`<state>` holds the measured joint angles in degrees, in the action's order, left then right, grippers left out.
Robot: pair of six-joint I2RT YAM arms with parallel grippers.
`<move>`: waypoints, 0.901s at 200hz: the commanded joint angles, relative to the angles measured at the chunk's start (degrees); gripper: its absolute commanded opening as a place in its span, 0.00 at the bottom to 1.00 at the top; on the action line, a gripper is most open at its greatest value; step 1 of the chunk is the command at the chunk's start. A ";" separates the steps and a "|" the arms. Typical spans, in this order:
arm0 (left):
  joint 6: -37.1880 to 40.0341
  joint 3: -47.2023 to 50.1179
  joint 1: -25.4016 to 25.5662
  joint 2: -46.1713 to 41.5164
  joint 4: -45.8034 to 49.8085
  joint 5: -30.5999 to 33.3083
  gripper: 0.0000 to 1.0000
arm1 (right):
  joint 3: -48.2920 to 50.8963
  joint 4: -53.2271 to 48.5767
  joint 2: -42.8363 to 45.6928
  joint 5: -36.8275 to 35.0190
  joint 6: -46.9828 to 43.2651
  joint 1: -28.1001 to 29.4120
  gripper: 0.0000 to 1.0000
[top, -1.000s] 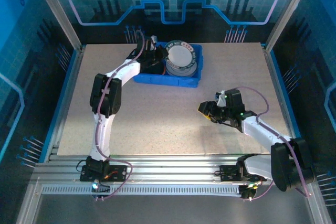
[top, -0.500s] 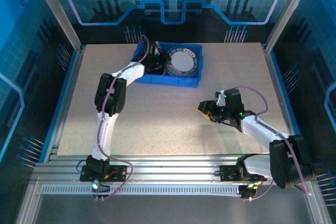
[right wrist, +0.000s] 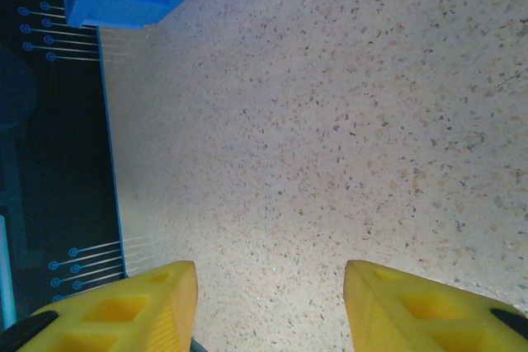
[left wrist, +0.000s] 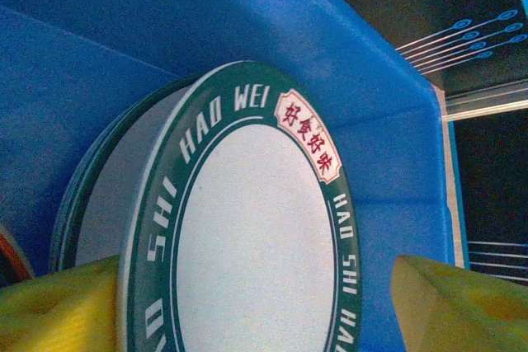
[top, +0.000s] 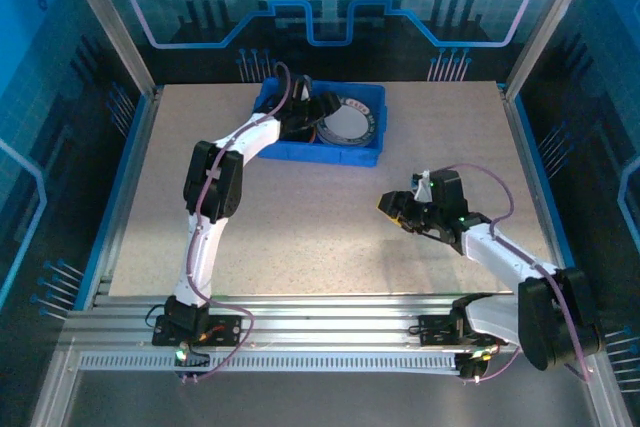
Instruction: Place the plates into the plastic bin on the countertop
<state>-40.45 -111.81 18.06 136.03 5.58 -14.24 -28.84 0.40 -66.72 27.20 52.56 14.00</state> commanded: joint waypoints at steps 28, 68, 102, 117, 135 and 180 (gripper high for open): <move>4.72 -6.31 0.66 -2.11 8.21 3.56 0.89 | 0.52 -5.10 4.45 -2.24 -3.31 -0.83 0.51; 6.96 -7.55 1.18 -3.81 12.05 6.93 0.99 | 0.47 -7.66 7.87 -3.54 -4.18 -0.89 0.51; 9.23 -10.94 1.71 -4.61 15.54 8.39 0.99 | -0.40 -9.85 9.82 -4.70 -5.15 -0.83 0.51; 10.34 -11.23 2.04 -5.41 15.81 8.67 0.99 | -0.34 -10.15 10.56 -5.05 -5.19 -0.84 0.51; 11.33 -11.33 2.50 -6.70 16.58 8.79 0.99 | -0.73 -11.44 11.76 -5.65 -5.69 -0.89 0.51; 13.08 1.49 4.45 -19.10 11.99 8.68 0.99 | -6.84 -19.88 17.43 -13.97 -14.33 -0.87 0.54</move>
<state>-29.95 -117.82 20.95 127.55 20.25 -6.35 -30.55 -14.00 -52.60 19.38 44.84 13.80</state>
